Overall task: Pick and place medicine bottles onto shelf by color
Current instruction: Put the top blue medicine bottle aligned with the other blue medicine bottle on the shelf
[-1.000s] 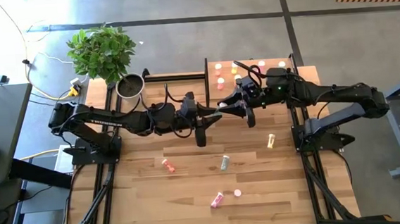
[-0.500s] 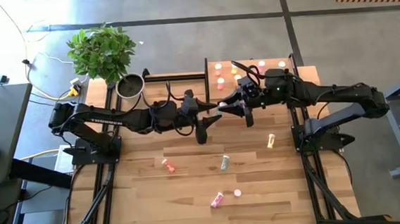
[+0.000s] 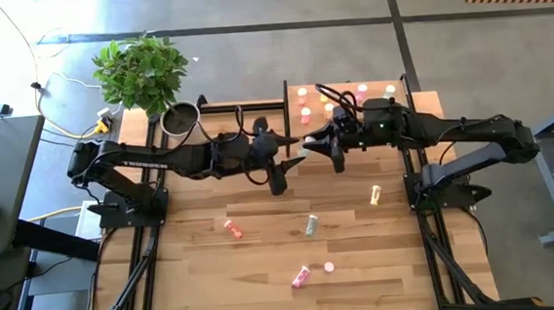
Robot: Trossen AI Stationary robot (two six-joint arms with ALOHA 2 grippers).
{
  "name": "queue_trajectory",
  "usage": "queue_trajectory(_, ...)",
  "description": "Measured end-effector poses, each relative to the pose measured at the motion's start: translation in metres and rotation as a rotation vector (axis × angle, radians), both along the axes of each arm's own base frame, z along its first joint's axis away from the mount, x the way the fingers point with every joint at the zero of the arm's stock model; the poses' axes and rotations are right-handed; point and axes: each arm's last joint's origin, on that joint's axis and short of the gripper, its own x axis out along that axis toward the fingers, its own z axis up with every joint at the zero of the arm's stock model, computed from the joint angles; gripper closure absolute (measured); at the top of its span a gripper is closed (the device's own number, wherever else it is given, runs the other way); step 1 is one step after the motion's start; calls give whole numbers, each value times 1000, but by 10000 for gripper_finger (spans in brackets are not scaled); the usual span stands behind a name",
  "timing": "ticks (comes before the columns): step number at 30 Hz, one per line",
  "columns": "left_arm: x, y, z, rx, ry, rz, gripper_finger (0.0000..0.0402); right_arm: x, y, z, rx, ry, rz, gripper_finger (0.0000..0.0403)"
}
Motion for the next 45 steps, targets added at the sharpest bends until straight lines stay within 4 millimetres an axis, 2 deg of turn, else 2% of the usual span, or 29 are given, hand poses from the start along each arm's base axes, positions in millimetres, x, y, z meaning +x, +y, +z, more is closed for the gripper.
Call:
queue_trajectory(6, 0, 0, 6, 75, 53, -18, 187, -7, -2, -3, -13, 61, -106, 304)
queue_trajectory(10, -1, 0, 6, 109, 68, -6, 187, -19, -5, -5, -33, 133, -234, 304)
queue_trajectory(15, -2, 5, 6, 121, 73, 67, 187, -41, -7, -2, -71, 183, -394, 304)
queue_trajectory(25, -6, 29, 6, 119, 73, 147, 187, -93, -12, 4, -178, 268, -780, 304)
queue_trajectory(31, -8, 40, 6, 118, 73, 179, 187, -118, -23, -9, -125, 406, -964, 304)
queue_trajectory(38, -10, 47, 6, 115, 74, 192, 187, -130, -38, -18, -67, 495, -1082, 304)
queue_trajectory(45, -11, 51, 6, 115, 74, 204, 187, -134, -41, -51, -2, 530, -1161, 304)
